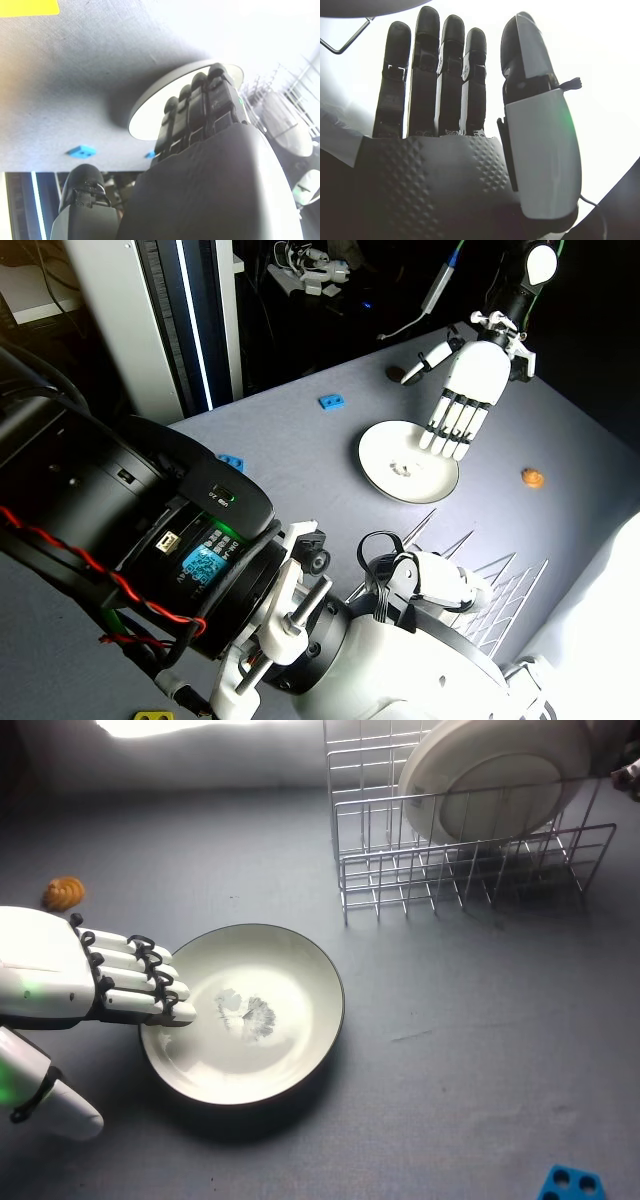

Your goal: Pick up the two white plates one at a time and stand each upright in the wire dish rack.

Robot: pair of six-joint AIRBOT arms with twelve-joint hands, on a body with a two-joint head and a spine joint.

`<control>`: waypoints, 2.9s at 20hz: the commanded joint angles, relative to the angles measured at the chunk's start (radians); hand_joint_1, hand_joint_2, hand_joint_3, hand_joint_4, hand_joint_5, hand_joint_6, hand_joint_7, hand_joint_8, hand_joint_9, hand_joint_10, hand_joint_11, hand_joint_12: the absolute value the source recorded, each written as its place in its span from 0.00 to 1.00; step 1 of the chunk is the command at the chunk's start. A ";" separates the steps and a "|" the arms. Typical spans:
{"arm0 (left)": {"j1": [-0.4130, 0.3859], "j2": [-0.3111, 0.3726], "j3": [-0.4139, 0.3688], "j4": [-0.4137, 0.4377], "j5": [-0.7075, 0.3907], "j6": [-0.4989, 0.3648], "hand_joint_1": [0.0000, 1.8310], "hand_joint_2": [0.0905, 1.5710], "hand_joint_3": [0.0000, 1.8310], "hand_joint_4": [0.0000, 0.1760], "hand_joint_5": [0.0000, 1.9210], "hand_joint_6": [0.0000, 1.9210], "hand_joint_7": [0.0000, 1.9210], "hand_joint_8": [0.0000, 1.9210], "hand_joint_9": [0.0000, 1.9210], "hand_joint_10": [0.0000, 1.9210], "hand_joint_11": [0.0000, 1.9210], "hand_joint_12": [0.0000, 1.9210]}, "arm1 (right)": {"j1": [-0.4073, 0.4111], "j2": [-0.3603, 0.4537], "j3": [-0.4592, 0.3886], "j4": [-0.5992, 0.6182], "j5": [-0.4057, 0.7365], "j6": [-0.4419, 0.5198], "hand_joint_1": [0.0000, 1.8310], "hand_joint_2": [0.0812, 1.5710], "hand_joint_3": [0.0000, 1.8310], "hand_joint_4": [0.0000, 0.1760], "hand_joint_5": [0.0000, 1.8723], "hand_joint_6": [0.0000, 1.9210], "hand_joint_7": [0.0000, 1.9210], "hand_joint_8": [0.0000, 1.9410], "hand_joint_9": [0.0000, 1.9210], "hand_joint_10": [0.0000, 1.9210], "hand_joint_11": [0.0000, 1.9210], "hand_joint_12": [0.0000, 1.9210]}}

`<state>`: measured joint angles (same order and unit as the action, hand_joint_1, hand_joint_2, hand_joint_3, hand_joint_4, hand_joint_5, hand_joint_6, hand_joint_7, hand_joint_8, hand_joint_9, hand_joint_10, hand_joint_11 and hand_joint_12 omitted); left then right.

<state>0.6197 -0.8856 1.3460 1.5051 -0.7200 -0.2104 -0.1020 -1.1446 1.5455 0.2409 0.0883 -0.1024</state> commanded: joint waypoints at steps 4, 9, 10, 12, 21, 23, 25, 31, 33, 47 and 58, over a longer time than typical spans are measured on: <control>0.004 -0.002 0.008 -0.037 -0.010 -0.004 0.00 0.67 0.00 0.00 0.01 0.00 0.00 0.00 0.00 0.00 0.00 0.00 | 0.012 0.011 0.004 -0.118 0.280 0.025 0.61 0.69 0.00 0.00 0.40 0.00 0.41 0.00 0.39 0.01 0.12 0.67; 0.016 -0.007 0.016 -0.037 -0.009 -0.010 0.00 0.67 0.00 0.00 0.01 0.00 0.01 0.00 0.00 0.00 0.00 0.00 | 0.022 0.046 -0.062 -0.340 0.436 0.033 0.62 0.67 0.00 0.00 0.40 0.00 0.43 0.00 0.42 0.02 0.17 0.62; 0.021 -0.009 0.019 -0.037 -0.009 -0.013 0.00 0.67 0.00 0.00 0.01 0.00 0.01 0.00 0.00 0.00 0.00 0.00 | 0.027 0.058 -0.088 -0.392 0.462 0.033 0.62 0.67 0.00 0.00 0.39 0.00 0.41 0.00 0.40 0.01 0.15 0.62; 0.036 -0.013 0.025 -0.037 -0.006 -0.021 0.00 0.67 0.00 0.00 0.00 0.00 0.00 0.00 0.00 0.00 0.00 0.00 | 0.037 0.081 -0.145 -0.475 0.486 0.033 0.63 0.67 0.00 0.00 0.36 0.00 0.37 0.00 0.36 0.00 0.11 0.60; 0.095 -0.029 0.039 -0.037 -0.004 -0.042 0.00 0.66 0.00 0.00 0.02 0.00 0.01 0.00 0.00 0.00 0.00 0.00 | -0.028 0.124 -0.355 -0.737 0.481 -0.025 0.51 0.50 0.00 0.00 0.00 0.00 0.00 0.00 0.00 0.00 0.01 0.01; 0.099 -0.030 0.038 -0.037 -0.004 -0.043 0.00 0.66 0.00 0.00 0.01 0.00 0.01 0.00 0.00 0.00 0.00 0.00 | -0.056 0.116 -0.384 -0.763 0.471 -0.066 0.54 0.50 0.00 0.00 0.00 0.00 0.00 0.00 0.00 0.00 0.00 0.00; 0.103 -0.031 0.038 -0.037 -0.004 -0.043 0.00 0.66 0.00 0.00 0.01 0.00 0.01 0.00 0.00 0.00 0.00 0.00 | -0.097 0.093 -0.411 -0.774 0.470 -0.178 0.49 0.48 0.00 0.00 0.00 0.00 0.00 0.00 0.00 0.00 0.00 0.00; 0.102 -0.031 0.038 -0.037 -0.004 -0.045 0.00 0.66 0.00 0.00 0.01 0.00 0.01 0.00 0.00 0.00 0.00 0.00 | -0.163 0.016 -0.420 -0.778 0.411 -0.364 0.55 0.47 0.00 0.00 0.00 0.00 0.00 0.00 0.00 0.00 0.00 0.00; 0.102 -0.031 0.038 -0.037 -0.004 -0.047 0.00 0.66 0.00 0.00 0.01 0.00 0.01 0.00 0.00 0.00 0.00 0.00 | -0.189 -0.006 -0.423 -0.779 0.395 -0.428 0.51 0.48 0.00 0.00 0.00 0.00 0.00 0.00 0.00 0.00 0.00 0.00; 0.100 -0.032 0.038 -0.037 -0.004 -0.048 0.00 0.66 0.00 0.00 0.01 0.00 0.01 0.00 0.00 0.00 0.00 0.00 | -0.270 -0.143 -0.431 -0.749 0.393 -0.741 0.61 0.55 0.02 0.00 0.00 0.00 0.00 0.00 0.00 0.00 0.00 0.00; 0.100 -0.033 0.042 -0.037 -0.005 -0.051 0.00 0.67 0.00 0.00 0.01 0.00 0.00 0.00 0.00 0.00 0.00 0.00 | -0.288 -0.258 -0.331 -0.678 0.392 -0.775 0.65 0.63 0.00 0.00 0.08 0.01 0.05 0.01 0.06 0.01 0.00 0.31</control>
<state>0.7155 -0.9127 1.3849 1.4727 -0.7189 -0.2504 -0.3923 -1.4044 1.2179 -0.4496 0.3717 -0.8745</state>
